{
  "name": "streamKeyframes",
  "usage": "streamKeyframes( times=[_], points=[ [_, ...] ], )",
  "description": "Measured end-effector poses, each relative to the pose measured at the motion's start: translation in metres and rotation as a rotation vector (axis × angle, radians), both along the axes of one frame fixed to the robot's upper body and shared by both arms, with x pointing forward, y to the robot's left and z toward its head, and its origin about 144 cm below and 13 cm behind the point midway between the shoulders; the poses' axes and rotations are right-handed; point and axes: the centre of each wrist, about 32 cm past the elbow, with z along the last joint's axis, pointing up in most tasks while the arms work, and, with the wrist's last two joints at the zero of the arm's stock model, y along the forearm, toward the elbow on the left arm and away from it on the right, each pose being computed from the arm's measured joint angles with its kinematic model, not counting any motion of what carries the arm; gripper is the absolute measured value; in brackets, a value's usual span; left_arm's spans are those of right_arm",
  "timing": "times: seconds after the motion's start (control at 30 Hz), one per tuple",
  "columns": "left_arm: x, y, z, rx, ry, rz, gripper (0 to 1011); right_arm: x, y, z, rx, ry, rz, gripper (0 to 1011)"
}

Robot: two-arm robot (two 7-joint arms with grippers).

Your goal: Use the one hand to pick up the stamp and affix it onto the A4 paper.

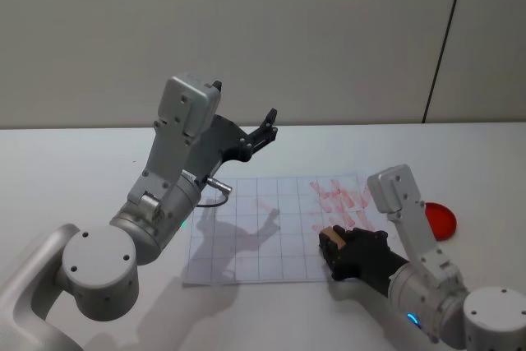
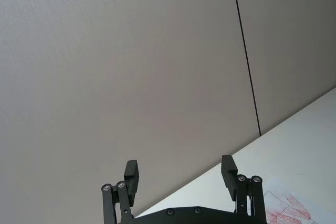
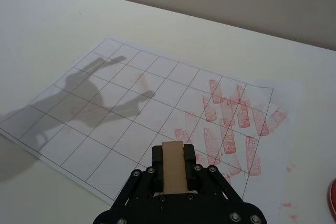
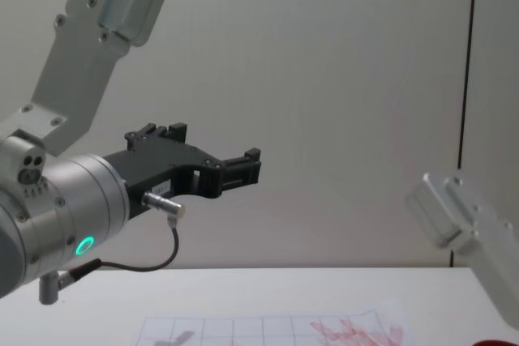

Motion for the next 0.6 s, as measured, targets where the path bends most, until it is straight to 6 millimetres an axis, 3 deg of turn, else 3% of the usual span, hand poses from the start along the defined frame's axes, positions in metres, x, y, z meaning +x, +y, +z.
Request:
streamKeyframes(
  times=[0.6],
  points=[
    [0.0, 0.0, 0.0, 0.0, 0.0, 0.0, 1001, 0.002, 0.001, -0.017, -0.034, 0.021, 0.015, 216]
  ],
)
